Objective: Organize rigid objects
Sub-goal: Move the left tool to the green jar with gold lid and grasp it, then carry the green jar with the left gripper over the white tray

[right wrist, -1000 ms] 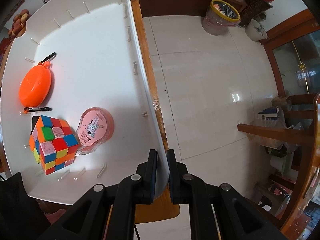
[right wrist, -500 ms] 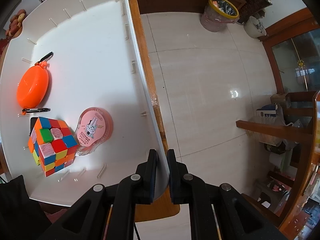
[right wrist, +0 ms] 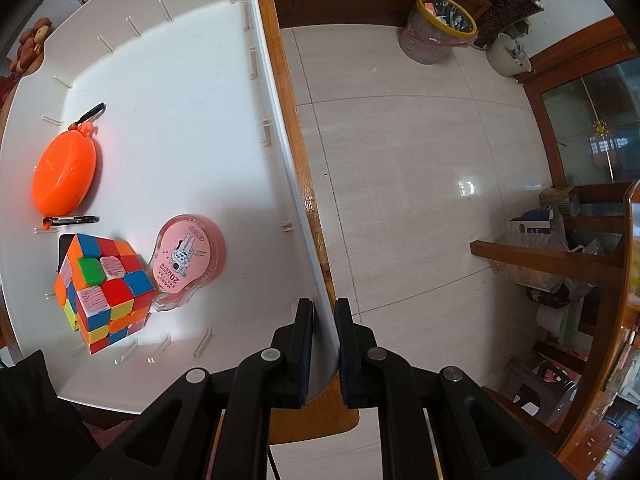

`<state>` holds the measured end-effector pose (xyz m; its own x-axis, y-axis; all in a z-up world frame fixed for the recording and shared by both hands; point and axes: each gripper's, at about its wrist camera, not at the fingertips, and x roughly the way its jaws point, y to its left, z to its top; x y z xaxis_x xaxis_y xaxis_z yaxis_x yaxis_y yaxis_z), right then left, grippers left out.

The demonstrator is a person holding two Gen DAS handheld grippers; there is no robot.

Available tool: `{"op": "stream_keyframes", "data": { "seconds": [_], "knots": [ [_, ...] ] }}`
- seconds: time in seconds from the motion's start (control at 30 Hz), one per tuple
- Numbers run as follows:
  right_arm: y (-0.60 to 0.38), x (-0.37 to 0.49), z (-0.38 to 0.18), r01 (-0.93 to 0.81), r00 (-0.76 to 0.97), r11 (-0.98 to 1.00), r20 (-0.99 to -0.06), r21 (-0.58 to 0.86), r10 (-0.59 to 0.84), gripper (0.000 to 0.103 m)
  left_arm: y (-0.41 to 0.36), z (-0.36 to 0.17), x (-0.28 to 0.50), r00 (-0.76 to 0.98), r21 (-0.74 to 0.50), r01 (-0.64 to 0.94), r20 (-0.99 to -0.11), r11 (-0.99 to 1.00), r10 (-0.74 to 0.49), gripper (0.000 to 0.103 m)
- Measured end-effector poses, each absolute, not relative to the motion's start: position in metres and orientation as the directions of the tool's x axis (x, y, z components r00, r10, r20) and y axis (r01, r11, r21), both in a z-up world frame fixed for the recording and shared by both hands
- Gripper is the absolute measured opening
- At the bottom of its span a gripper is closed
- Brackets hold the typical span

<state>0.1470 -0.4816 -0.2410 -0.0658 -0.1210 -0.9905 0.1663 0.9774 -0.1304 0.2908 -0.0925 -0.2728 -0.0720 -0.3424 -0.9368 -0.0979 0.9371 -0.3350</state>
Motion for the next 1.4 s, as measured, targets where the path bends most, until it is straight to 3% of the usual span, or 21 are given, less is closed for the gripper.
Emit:
{"op": "stream_keyframes", "data": {
  "seconds": [0.67,1.4],
  "knots": [
    [-0.466,0.138,-0.237,0.165,-0.036,0.967,-0.981,-0.193,-0.190,0.013,-0.075,-0.248,0.252,-0.089,-0.342,-0.025,-0.935,0.939,-0.343,0.048],
    [-0.473,0.129,-0.230,0.106,0.024,0.987,-0.992,-0.120,-0.123,0.012,-0.127,-0.144,0.204,0.123,-0.275,0.139,-0.948,0.951,-0.292,0.048]
  ]
}}
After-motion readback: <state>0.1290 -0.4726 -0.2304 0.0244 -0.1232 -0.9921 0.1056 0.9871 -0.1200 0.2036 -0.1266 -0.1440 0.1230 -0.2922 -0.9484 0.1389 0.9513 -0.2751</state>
